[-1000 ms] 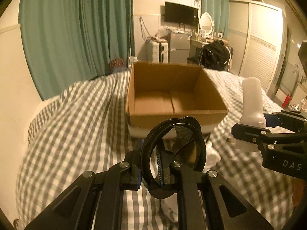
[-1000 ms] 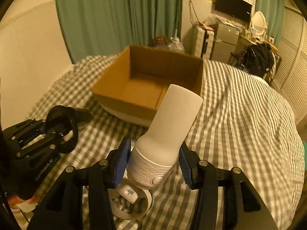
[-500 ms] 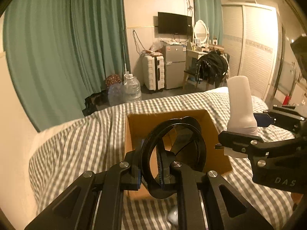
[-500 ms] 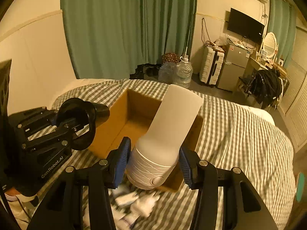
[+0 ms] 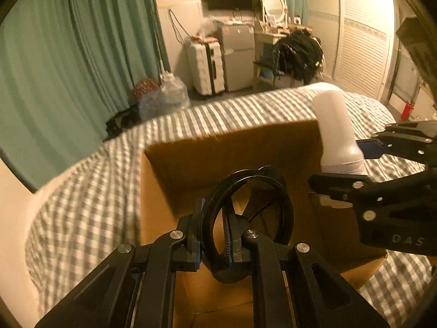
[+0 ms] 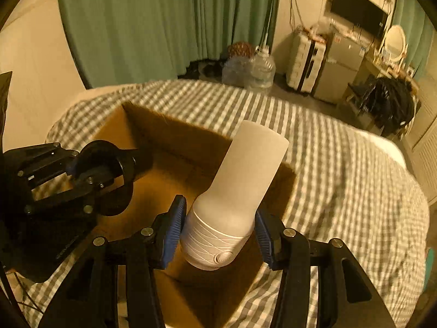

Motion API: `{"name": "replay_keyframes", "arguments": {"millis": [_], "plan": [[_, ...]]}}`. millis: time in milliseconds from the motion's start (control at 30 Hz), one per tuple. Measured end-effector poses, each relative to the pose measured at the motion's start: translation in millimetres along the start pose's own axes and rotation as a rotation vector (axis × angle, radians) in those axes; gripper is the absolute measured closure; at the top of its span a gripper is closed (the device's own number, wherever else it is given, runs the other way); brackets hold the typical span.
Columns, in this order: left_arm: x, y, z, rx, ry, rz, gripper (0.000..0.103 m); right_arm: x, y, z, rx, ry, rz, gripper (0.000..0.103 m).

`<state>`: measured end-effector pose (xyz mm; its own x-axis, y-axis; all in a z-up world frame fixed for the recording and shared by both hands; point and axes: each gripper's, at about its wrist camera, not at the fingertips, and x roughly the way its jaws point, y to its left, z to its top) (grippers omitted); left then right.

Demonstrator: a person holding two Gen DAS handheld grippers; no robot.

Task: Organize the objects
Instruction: 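Carry both items over the box and release them inside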

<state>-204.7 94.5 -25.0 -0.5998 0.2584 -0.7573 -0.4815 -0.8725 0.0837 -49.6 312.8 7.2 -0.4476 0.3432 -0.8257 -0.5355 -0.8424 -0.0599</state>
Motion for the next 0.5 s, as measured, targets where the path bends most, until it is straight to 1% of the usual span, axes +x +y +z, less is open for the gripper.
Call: {"name": "replay_keyframes", "arguments": {"millis": [100, 200, 233, 267, 300, 333, 367, 400, 467, 500], "plan": [[11.7, -1.4, -3.6, 0.006, 0.023, -0.034, 0.090, 13.0, -6.8, -3.1, 0.030, 0.020, 0.033, 0.054], [13.9, -8.5, -7.2, 0.011, 0.029, -0.027, 0.088, 13.2, -14.6, -2.4, 0.052, 0.009, 0.052, 0.054], [14.7, -9.3, -8.5, 0.011, 0.036, -0.027, 0.086, 11.0, -15.3, -2.4, 0.053, 0.004, 0.052, 0.052], [15.1, -9.4, -8.9, 0.009, 0.046, -0.026, 0.080, 7.8, -15.0, -2.6, 0.052, -0.004, 0.053, 0.043], [14.2, -9.6, -10.7, 0.004, 0.056, -0.035, 0.076, 3.1, -15.0, -2.3, 0.053, -0.018, 0.054, 0.038], [13.4, -8.9, -12.6, -0.002, 0.061, -0.041, 0.066, -3.4, -16.0, -2.3, 0.058, -0.037, 0.052, 0.036], [10.0, -9.6, -14.8, -0.009, 0.064, -0.038, 0.053, -9.1, -15.8, -2.8, 0.061, -0.050, 0.050, 0.036], [3.9, -10.6, -17.5, -0.016, 0.054, -0.035, 0.047, -19.3, -14.3, -4.2, 0.062, -0.068, 0.045, 0.036], [-10.5, -12.1, -23.4, -0.027, 0.023, -0.038, 0.032, -33.6, -10.6, -5.4, 0.058, -0.096, 0.037, 0.035], [-16.5, -12.3, -25.8, -0.034, 0.017, -0.039, 0.028, -43.1, -7.8, -6.9, 0.054, -0.114, 0.028, 0.034]]}}
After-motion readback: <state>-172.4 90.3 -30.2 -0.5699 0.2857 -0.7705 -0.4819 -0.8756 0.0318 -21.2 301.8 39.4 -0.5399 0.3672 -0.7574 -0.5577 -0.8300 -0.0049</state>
